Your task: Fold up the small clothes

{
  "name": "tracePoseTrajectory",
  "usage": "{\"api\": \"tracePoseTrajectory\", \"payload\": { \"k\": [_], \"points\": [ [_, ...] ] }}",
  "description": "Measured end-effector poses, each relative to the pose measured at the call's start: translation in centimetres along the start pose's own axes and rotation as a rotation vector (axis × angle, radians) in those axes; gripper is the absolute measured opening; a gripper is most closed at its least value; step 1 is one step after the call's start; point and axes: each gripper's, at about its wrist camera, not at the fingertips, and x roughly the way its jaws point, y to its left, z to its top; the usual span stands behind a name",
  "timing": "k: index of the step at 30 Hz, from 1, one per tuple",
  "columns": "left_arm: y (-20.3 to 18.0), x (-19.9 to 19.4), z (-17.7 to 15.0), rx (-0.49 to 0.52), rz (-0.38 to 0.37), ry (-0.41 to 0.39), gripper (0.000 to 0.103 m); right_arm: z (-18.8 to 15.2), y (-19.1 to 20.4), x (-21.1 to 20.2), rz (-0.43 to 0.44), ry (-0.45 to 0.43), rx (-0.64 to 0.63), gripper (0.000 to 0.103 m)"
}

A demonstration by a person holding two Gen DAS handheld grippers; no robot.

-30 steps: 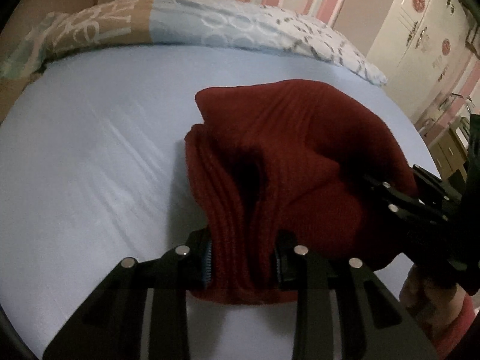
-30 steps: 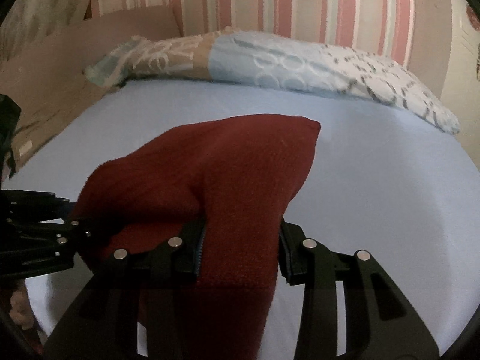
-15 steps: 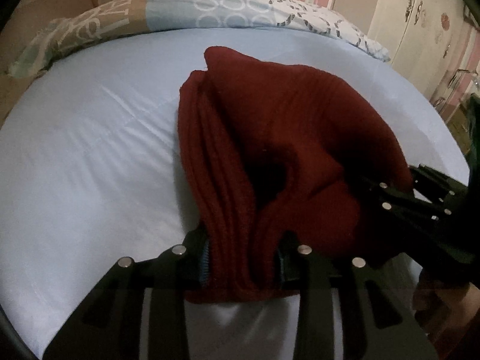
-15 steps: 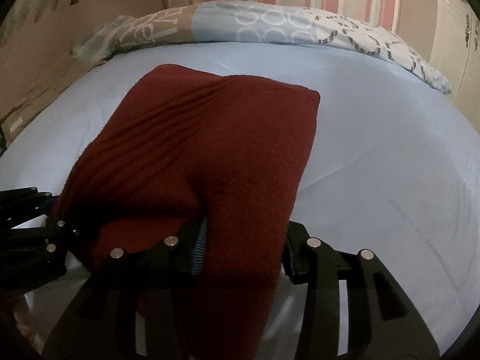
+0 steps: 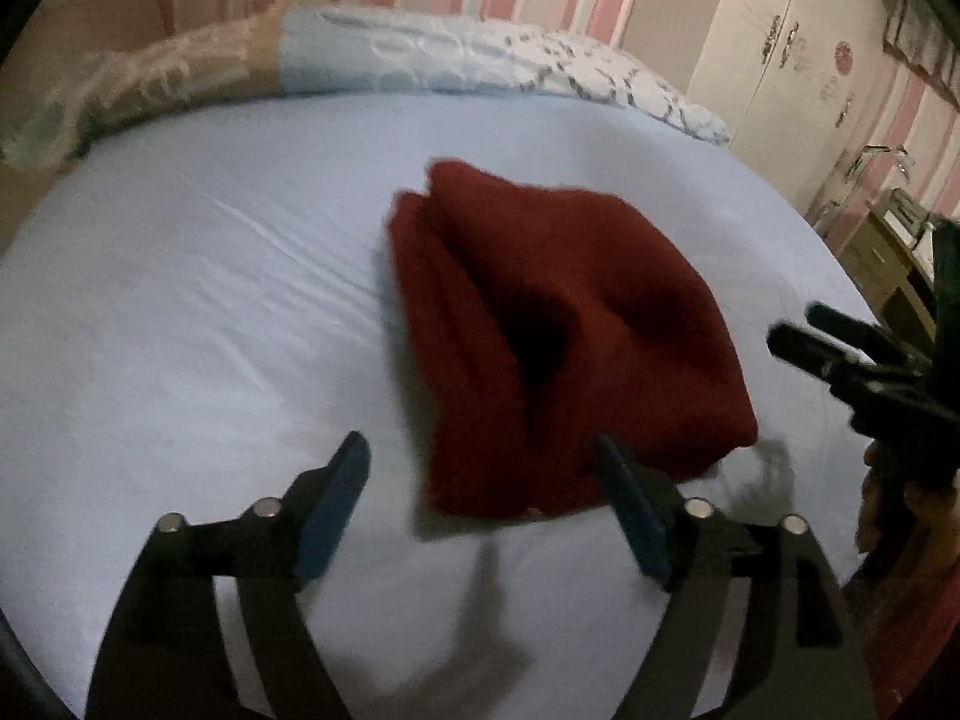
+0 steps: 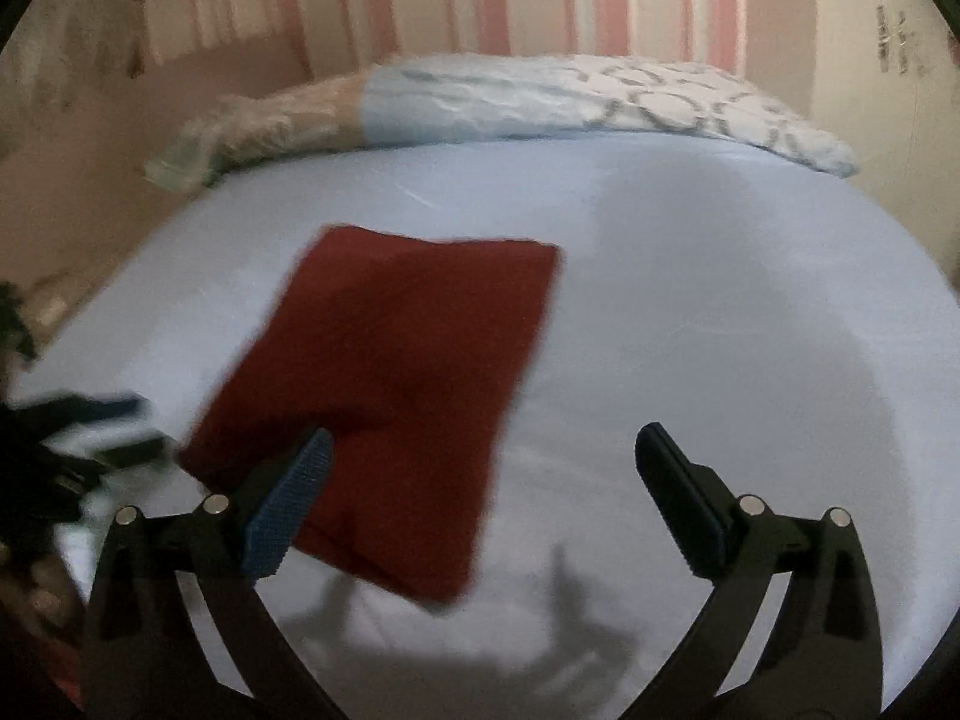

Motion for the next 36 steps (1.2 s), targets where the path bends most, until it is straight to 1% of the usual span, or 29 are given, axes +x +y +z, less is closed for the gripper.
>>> {"api": "tracePoseTrajectory", "payload": {
  "k": [2,3,5,6,7,8,9,12,14,17,18,20,21,24,25,27,29,30,31,32,34,36],
  "points": [
    [0.4,0.0,0.5,0.002,0.063,-0.007,0.083,-0.6,0.0,0.8,-0.050,0.041,0.001,0.100],
    [0.5,0.5,0.9,-0.002,0.078,0.002,0.083,-0.8,0.0,1.1,-0.066,0.051,0.004,0.100],
    [0.5,1.8,1.6,-0.006,0.080,0.026,0.083,-1.2,0.3,1.9,-0.089,0.069,0.014,0.100],
    [0.2,2.6,1.8,0.009,0.083,0.042,0.083,-1.3,0.7,2.2,-0.102,0.073,0.013,0.100],
    [-0.1,3.3,1.8,0.028,0.106,0.044,0.083,-1.3,0.8,2.5,-0.110,0.080,0.008,0.100],
    [-0.5,4.2,1.9,0.053,0.163,0.044,0.083,-1.4,1.1,3.1,-0.129,0.095,-0.003,0.100],
    [-0.6,4.8,1.8,0.063,0.188,0.047,0.083,-1.5,1.3,3.5,-0.151,0.106,-0.013,0.100],
    [-0.3,7.0,1.3,0.089,0.228,0.088,0.083,-1.8,1.3,4.3,-0.172,0.118,-0.016,0.100],
    [0.0,7.2,1.0,0.089,0.242,0.092,0.084,-2.3,0.9,4.9,-0.198,0.142,-0.022,0.100],
    [0.7,4.9,1.1,0.028,0.217,0.026,0.082,-2.5,0.3,5.4,-0.188,0.158,0.005,0.100],
    [0.6,4.0,1.3,0.019,0.190,0.009,0.082,-2.6,0.2,5.5,-0.188,0.159,0.006,0.100],
    [-0.1,3.5,1.4,0.030,0.127,0.011,0.082,-2.7,0.2,5.8,-0.191,0.163,0.003,0.100],
    [-0.8,3.6,1.4,0.057,0.106,0.020,0.082,-2.8,0.2,5.9,-0.193,0.165,0.002,0.100],
    [-2.4,4.4,1.0,0.138,0.114,0.028,0.082,-2.8,0.2,6.0,-0.194,0.161,0.000,0.100],
    [-2.6,4.8,0.9,0.142,0.111,0.035,0.083,-2.9,0.1,6.0,-0.191,0.161,0.001,0.100],
    [-2.1,5.8,0.8,0.118,0.117,0.062,0.083,-3.0,0.0,6.0,-0.184,0.165,0.007,0.100],
    [-0.9,6.8,0.7,0.064,0.129,0.087,0.085,-2.9,0.0,6.0,-0.182,0.165,0.008,0.100],
    [0.1,7.4,0.7,0.021,0.110,0.109,0.088,-2.9,0.1,6.1,-0.182,0.163,0.005,0.100],
    [0.8,7.9,0.5,-0.004,0.103,0.121,0.096,-2.9,0.1,6.1,-0.182,0.162,0.003,0.100],
    [1.3,8.2,0.4,-0.015,0.110,0.125,0.098,-3.0,0.1,6.1,-0.182,0.162,0.001,0.100],
    [1.4,8.4,-0.1,0.007,0.118,0.117,0.101,-3.2,0.1,6.2,-0.180,0.160,0.001,0.100],
    [1.2,8.2,-0.3,0.023,0.120,0.107,0.101,-3.3,0.0,6.3,-0.176,0.160,0.008,0.100]
  ]
}}
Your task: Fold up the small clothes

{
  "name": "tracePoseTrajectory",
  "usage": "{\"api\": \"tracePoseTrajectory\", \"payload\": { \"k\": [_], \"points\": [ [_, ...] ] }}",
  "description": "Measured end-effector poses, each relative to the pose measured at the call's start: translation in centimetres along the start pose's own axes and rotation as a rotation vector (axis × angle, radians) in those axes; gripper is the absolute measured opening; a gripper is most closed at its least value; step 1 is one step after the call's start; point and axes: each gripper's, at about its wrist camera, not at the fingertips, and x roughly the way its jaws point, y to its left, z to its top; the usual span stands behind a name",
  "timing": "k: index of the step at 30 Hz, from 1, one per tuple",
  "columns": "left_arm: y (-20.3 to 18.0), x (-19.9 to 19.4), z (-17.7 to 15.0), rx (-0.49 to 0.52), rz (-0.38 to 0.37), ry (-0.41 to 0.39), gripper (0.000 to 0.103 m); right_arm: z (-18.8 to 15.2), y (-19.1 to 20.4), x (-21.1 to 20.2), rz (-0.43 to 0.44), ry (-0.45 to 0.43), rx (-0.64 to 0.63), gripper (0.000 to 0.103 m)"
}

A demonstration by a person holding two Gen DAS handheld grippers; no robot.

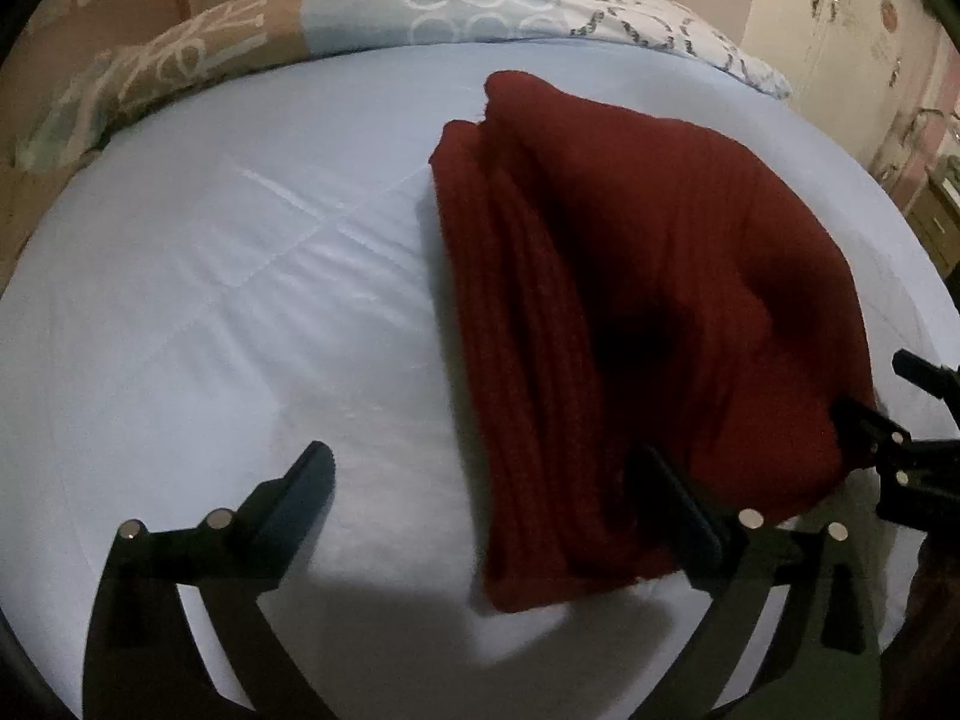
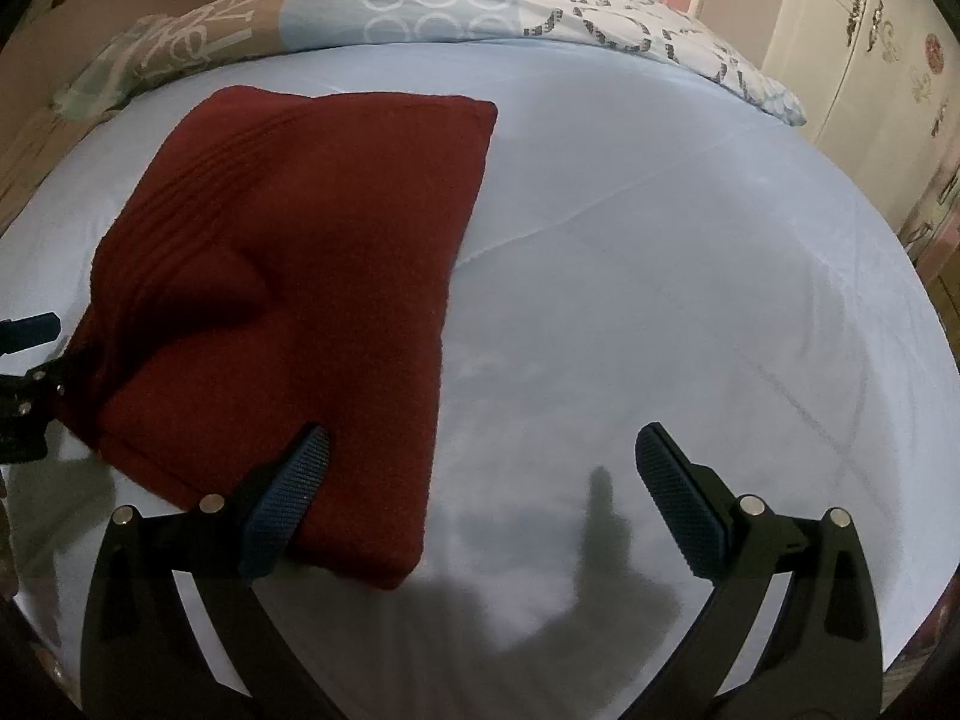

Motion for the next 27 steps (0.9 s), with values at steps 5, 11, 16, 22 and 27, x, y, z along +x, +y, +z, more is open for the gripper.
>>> {"api": "tracePoseTrajectory", "payload": {
  "k": [5,11,16,22,27],
  "points": [
    [0.8,-1.8,-0.1,-0.038,-0.031,-0.001,0.100,0.1,0.2,-1.5,0.016,-0.042,0.001,0.100],
    [1.2,-7.5,-1.3,-0.030,0.141,-0.092,0.101,0.0,1.6,-7.4,0.038,-0.190,-0.010,0.100],
    [1.6,-12.3,-3.2,-0.077,0.114,-0.211,0.101,-1.0,2.3,-11.6,0.047,-0.300,0.043,0.100],
    [0.4,-17.2,-5.0,-0.088,0.136,-0.327,0.101,-3.2,3.3,-15.0,0.058,-0.374,0.097,0.100],
    [-1.0,-20.1,-6.3,-0.065,0.161,-0.416,0.101,-4.1,3.9,-16.7,0.018,-0.412,0.097,0.100]
  ]
}}
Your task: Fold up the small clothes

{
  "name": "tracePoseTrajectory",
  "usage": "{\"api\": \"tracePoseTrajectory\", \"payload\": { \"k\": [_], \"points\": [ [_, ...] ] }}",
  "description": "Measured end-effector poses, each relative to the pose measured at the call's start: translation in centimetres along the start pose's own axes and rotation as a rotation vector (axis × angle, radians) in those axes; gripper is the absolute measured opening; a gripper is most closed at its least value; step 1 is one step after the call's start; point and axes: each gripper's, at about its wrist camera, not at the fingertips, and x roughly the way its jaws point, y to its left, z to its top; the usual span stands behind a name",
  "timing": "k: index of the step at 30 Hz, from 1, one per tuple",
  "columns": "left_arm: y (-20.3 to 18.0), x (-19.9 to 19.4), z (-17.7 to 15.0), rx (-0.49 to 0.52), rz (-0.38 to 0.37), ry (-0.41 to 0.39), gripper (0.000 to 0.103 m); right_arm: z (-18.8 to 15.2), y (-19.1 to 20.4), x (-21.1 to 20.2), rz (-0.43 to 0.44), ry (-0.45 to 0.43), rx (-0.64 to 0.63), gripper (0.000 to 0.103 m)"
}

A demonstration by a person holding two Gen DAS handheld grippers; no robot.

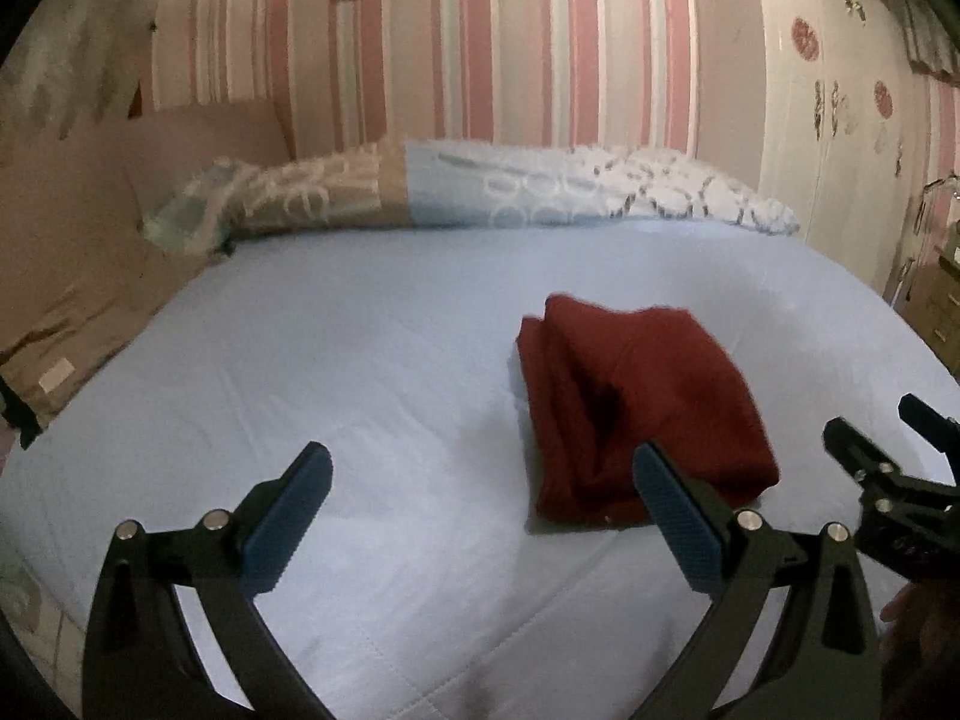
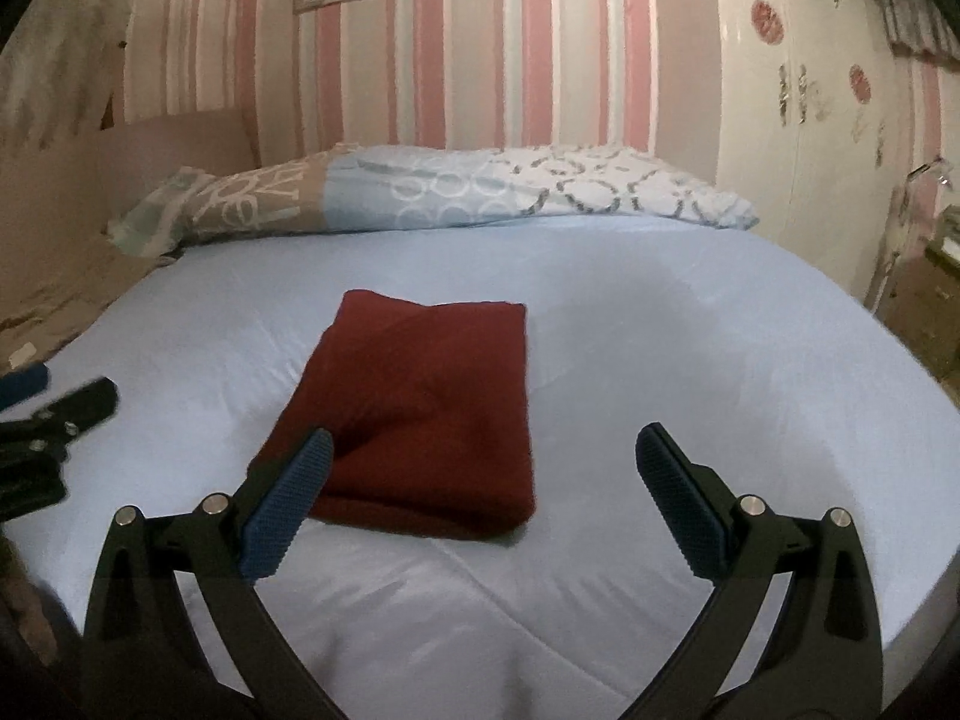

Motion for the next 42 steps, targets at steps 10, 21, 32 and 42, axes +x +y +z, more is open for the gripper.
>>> {"api": "tracePoseTrajectory", "payload": {
  "k": [10,21,32,42],
  "points": [
    [0.1,-2.9,-0.5,0.002,-0.001,-0.041,0.101,0.2,-0.5,-4.2,-0.022,-0.039,0.036,0.100],
    [0.0,-5.0,0.4,0.007,0.003,-0.073,0.101,1.0,0.2,-7.0,-0.030,-0.125,0.013,0.100],
    [-0.2,-5.5,1.0,0.007,0.012,-0.072,0.101,1.2,0.5,-7.4,-0.045,-0.135,-0.010,0.100],
    [-0.1,-6.1,1.7,0.011,0.041,-0.087,0.101,1.5,-0.2,-7.3,-0.064,-0.136,0.006,0.100]
  ]
}}
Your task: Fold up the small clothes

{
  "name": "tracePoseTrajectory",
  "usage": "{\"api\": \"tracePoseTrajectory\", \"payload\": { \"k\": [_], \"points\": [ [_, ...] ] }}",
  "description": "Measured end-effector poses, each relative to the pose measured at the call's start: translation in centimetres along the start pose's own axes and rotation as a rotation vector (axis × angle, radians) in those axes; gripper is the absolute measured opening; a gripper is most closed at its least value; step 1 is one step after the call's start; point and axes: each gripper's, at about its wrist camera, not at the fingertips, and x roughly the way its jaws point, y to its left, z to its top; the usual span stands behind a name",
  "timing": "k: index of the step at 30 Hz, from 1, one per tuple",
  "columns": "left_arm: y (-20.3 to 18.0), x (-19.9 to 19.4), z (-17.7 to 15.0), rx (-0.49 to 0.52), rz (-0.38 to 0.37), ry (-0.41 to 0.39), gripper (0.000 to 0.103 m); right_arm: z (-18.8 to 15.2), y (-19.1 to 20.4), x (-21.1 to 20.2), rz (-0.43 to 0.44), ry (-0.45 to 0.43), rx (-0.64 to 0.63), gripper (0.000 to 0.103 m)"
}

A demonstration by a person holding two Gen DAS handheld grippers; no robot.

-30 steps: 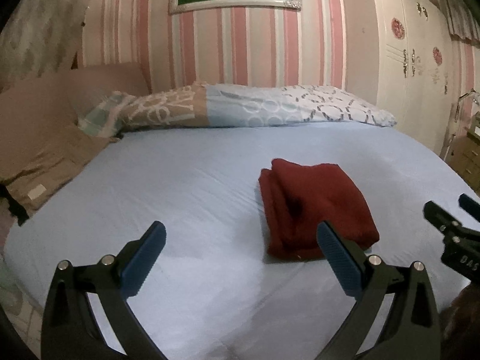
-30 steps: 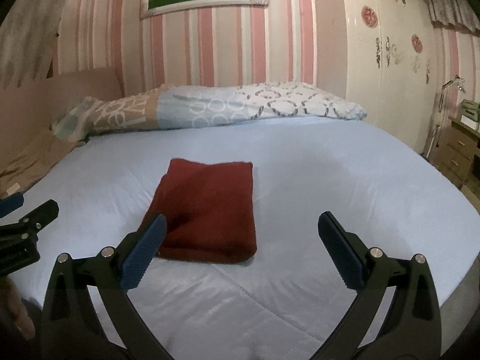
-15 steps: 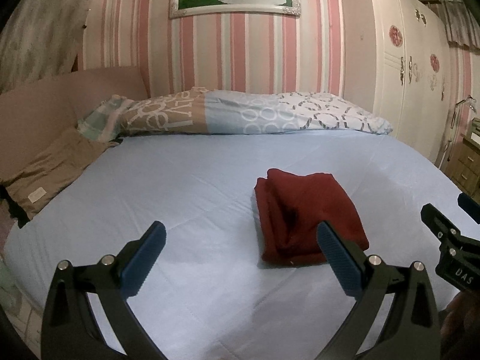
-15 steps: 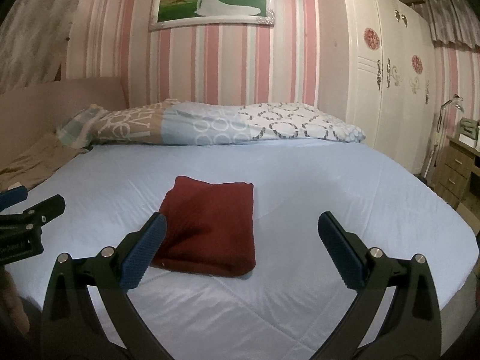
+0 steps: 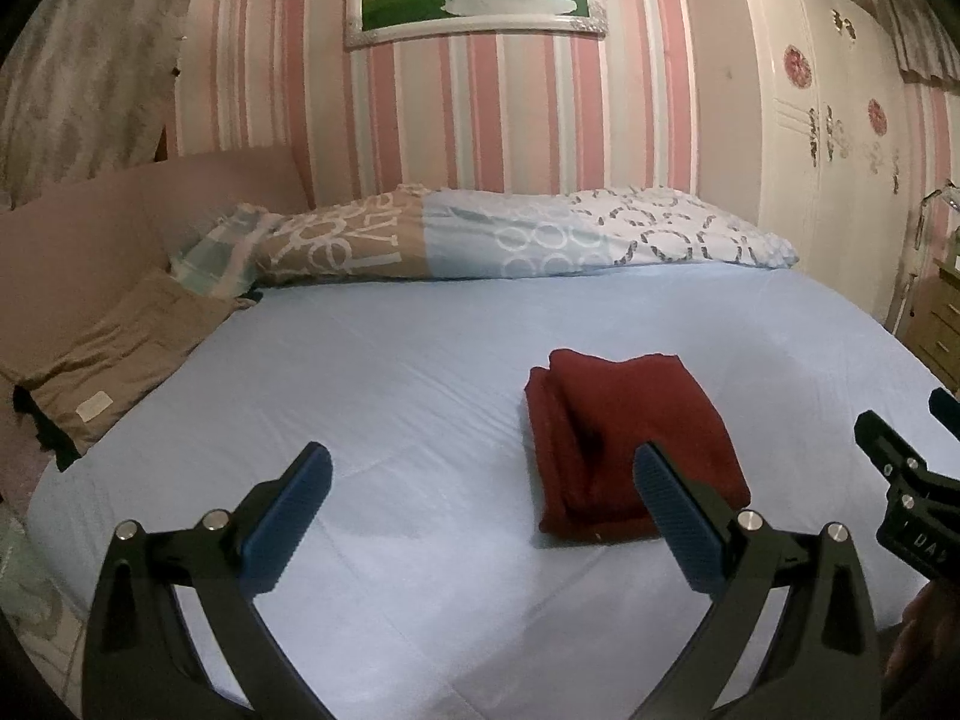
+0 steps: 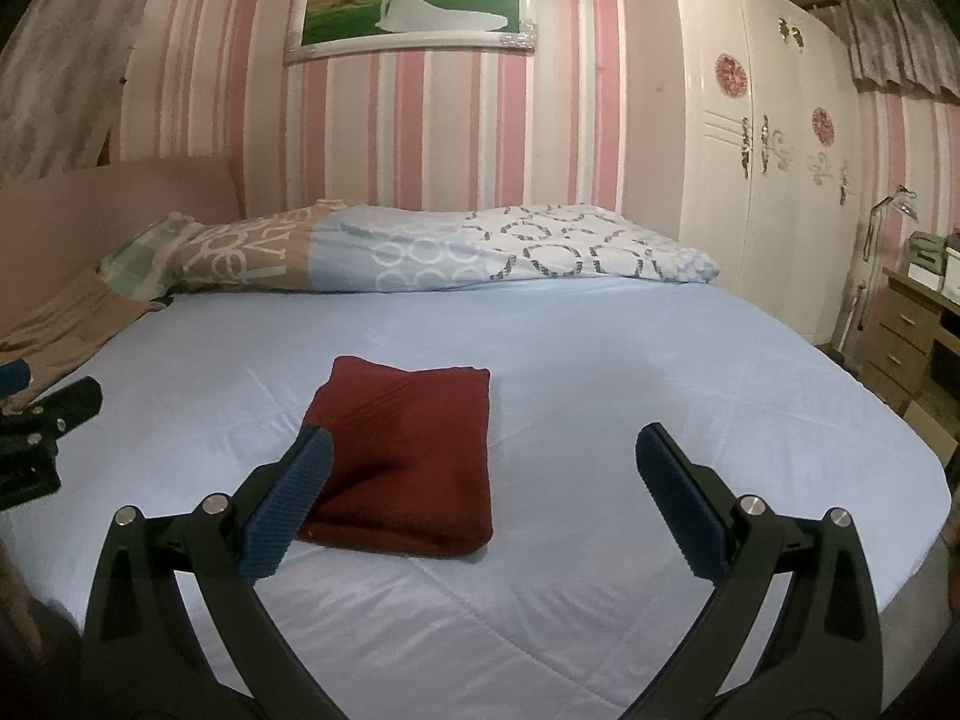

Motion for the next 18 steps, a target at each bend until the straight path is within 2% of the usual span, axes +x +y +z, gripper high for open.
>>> {"api": "tracePoseTrajectory", "payload": {
  "k": [18],
  "points": [
    [0.21,0.02,0.44,0.004,-0.007,-0.008,0.101,0.27,-0.26,0.28,-0.005,-0.003,0.000,0.100]
  ]
}}
